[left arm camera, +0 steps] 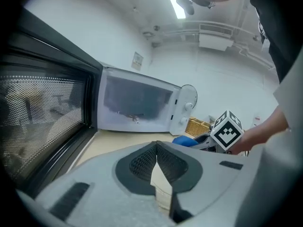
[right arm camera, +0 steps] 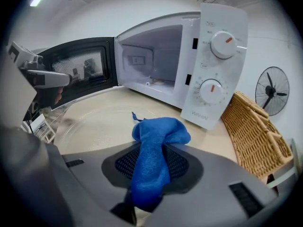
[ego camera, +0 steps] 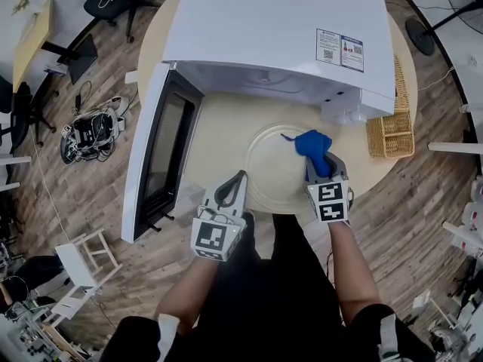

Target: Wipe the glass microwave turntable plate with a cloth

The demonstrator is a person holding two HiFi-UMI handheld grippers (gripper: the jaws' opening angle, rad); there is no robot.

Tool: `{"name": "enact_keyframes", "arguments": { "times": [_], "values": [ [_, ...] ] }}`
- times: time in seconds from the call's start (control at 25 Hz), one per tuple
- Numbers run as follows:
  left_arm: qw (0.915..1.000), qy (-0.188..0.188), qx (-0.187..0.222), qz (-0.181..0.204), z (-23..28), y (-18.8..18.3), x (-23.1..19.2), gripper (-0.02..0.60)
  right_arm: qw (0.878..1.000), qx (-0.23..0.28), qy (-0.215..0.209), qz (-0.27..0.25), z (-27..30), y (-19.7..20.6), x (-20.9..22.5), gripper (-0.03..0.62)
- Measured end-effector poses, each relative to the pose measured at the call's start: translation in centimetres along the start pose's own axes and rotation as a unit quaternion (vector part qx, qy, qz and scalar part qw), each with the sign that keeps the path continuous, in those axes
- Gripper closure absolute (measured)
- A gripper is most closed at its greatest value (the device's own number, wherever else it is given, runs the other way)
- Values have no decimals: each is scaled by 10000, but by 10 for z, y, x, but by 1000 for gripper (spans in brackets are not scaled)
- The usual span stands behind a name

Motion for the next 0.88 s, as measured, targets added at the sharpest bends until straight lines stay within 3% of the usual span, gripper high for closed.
{"name": "enact_keyframes", "arguments": {
  "times": [0.28,0.48,0.68,0.88],
  "values": [
    [10000,0,-7,39,1,-3,4,575,9996,53,276,76,-7,8,29,491],
    [9999,-96,24,44,-7,-7,1,575,9992,281,238,171,-12,3,24,490],
    [9998,-211,59,15,-16,-8,-4,575,9930,1070,-431,270,-28,-27,-14,490],
    [9994,-247,147,-185,-26,-15,-7,575,9876,981,-1223,-17,-31,-39,-73,490]
  ]
}}
Point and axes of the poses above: the fingertips, and each gripper's own axes: z forward along the fingers, x to its right, y out of its underside, the point moved 5 cm from there along -z, backward along the fingers, and after that the axes turned 2 degrees about z, right-handed, at the moved point
